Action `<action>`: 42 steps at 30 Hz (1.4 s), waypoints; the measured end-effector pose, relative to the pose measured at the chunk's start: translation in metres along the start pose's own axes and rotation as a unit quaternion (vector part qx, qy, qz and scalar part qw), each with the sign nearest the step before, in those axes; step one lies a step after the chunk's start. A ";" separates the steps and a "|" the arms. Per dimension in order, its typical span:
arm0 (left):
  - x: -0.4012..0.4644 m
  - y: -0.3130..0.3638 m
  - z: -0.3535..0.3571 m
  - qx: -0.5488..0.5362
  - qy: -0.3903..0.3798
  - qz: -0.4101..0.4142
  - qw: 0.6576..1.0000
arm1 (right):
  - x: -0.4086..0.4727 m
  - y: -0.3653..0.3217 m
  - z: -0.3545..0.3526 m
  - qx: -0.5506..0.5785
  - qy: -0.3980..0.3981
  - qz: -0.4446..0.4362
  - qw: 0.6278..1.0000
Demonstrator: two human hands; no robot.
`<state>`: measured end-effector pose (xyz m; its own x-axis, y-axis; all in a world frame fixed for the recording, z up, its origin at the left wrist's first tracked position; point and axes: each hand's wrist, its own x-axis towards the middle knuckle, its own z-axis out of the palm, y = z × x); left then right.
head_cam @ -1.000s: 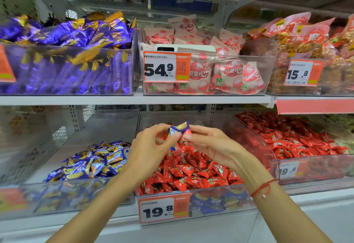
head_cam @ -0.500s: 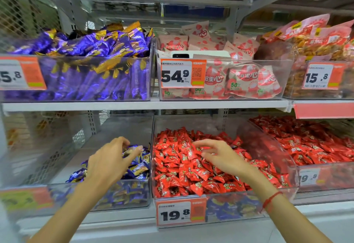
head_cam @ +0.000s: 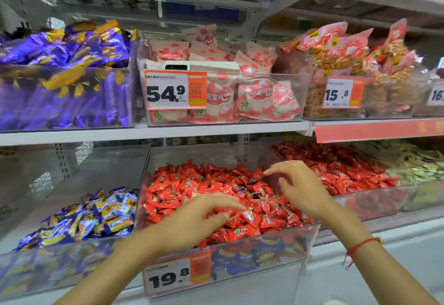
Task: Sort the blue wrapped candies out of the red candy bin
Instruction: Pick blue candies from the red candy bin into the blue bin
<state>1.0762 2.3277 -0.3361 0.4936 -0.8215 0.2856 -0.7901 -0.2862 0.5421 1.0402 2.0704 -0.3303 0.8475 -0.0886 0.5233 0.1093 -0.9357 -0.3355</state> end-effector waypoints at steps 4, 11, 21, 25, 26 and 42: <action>0.059 -0.005 0.027 0.138 -0.108 0.012 0.984 | -0.023 0.034 0.014 -0.047 0.106 0.066 0.991; 0.100 -0.014 0.052 0.213 -0.226 0.038 0.950 | -0.037 0.043 0.033 0.032 0.099 0.120 0.987; 0.071 -0.049 -0.001 0.336 -0.135 -0.089 0.928 | -0.039 0.043 0.030 0.025 0.085 0.122 0.989; 0.071 -0.041 -0.002 0.342 -0.100 -0.124 0.926 | -0.039 0.040 0.029 0.026 0.082 0.128 0.988; 0.071 -0.036 -0.001 0.338 -0.083 -0.112 0.931 | -0.038 0.040 0.029 0.026 0.082 0.128 0.988; 0.109 -0.037 0.036 0.351 -0.163 0.009 0.922 | -0.039 0.046 0.029 0.028 0.075 0.112 0.991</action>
<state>1.1461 2.2307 -0.3529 0.4331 -0.9010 -0.0249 -0.8940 -0.4260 -0.1387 1.0268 2.0407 -0.3886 0.7678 -0.3452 0.5398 -0.0404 -0.8668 -0.4970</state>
